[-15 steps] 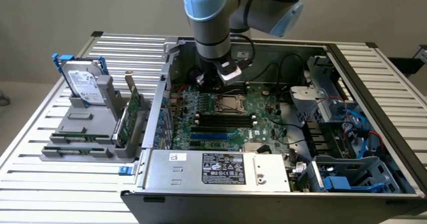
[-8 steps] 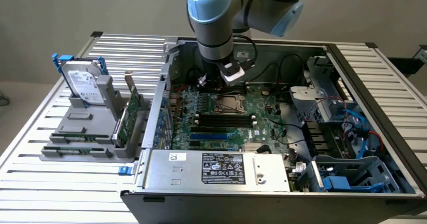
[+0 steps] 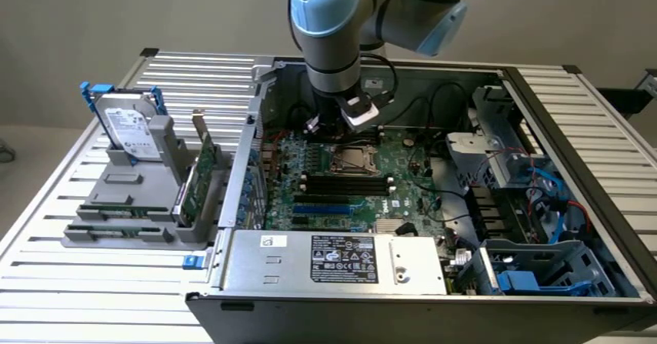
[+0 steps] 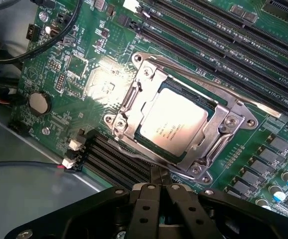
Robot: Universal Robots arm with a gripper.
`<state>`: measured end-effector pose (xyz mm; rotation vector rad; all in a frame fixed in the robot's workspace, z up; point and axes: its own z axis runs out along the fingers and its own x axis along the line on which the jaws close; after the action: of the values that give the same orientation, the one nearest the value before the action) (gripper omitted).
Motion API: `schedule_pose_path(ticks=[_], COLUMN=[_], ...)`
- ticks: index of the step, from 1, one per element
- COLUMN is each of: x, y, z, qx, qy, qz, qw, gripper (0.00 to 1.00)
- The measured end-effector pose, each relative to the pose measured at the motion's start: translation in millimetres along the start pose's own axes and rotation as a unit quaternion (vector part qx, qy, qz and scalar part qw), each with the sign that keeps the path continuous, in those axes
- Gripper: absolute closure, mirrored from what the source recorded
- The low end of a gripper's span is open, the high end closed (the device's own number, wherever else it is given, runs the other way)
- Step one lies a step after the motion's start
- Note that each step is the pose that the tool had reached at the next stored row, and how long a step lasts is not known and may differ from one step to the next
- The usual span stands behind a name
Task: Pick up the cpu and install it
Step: 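Close the cpu cover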
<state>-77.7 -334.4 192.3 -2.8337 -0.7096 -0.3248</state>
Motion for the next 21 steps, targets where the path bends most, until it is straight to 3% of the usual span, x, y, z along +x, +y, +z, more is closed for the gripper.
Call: schedule_pose_path(ticks=[3, 7, 11, 15, 17, 21], x=[0.4, 2.3, 3.8, 4.2, 1.2, -6.5], y=[-0.3, -1.8, -3.6, -6.7, -9.0, -12.2], z=[-1.3, -6.0, -9.3, -12.5, -15.2, -19.6], qx=[0.0008, 0.0051, 0.0115, 0.0179, 0.0204, 0.0212], qy=[0.0003, 0.0018, 0.0022, -0.0004, -0.0004, 0.0], qz=[0.0, 0.0, 0.001, 0.003, 0.003, 0.004], qw=[1.0, 1.0, 0.9999, 0.9998, 0.9998, 0.9998], gripper=[0.89, 0.89, 0.89, 0.89, 0.89, 0.89])
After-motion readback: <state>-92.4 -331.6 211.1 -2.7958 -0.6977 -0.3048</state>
